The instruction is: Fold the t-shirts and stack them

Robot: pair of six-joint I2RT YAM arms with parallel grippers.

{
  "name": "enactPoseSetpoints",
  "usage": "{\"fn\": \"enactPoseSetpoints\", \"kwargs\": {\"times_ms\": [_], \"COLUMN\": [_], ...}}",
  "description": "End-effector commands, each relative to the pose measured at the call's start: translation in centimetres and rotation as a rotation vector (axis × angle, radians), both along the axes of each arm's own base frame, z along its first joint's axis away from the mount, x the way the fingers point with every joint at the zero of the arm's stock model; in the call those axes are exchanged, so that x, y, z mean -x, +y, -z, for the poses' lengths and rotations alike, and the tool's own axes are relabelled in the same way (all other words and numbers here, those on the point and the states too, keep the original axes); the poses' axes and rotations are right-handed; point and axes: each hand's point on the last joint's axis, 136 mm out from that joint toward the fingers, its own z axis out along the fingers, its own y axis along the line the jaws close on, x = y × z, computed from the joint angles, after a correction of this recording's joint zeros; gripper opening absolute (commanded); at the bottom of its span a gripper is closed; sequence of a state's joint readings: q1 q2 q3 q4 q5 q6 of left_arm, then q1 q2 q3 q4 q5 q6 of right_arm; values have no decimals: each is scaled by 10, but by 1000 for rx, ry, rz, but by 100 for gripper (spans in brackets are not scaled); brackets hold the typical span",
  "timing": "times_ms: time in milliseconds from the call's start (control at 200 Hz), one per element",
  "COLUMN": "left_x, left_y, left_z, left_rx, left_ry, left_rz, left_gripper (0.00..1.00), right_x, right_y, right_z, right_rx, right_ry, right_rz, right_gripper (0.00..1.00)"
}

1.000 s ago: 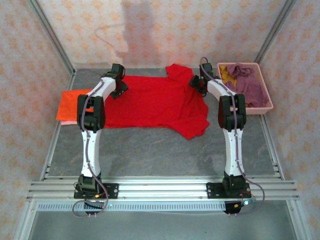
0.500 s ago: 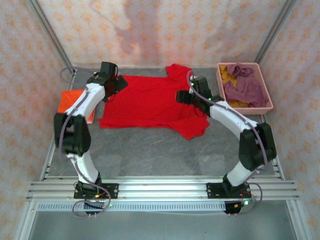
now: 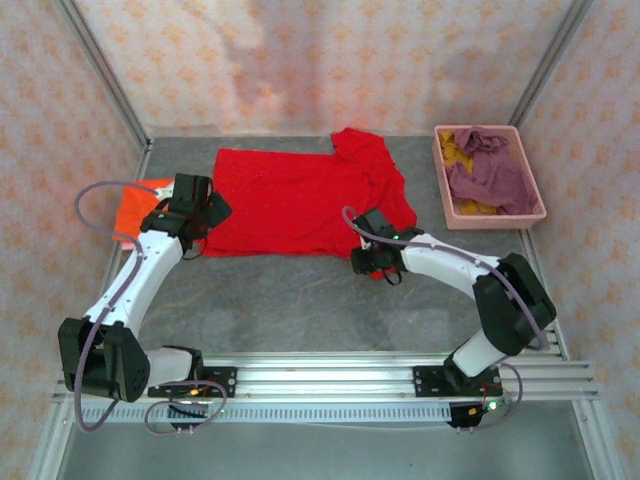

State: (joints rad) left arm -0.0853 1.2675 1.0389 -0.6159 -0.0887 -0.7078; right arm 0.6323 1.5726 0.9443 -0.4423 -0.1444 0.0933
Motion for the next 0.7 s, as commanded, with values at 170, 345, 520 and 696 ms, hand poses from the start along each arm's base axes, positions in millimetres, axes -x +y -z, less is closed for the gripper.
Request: {"fn": "enactPoseSetpoints", "kwargs": {"times_ms": [170, 345, 520, 696], "left_x": [4, 6, 6, 7], "left_y": [7, 8, 8, 9], "left_z": [7, 9, 10, 10], "left_rx": [-31, -35, -33, -29], "left_ry": [25, 36, 36, 31], "left_rz": [-21, -20, -21, -22], "left_gripper": [100, 100, 100, 100], "right_x": [1, 1, 2, 14], "right_y": [-14, -17, -20, -13], "right_z": [24, 31, 30, 5], "right_rx": [128, 156, 168, 65], "right_ry": [72, 99, 105, 99], "right_rz": [22, 39, 56, 65], "right_gripper": [30, 20, 0, 0]}}
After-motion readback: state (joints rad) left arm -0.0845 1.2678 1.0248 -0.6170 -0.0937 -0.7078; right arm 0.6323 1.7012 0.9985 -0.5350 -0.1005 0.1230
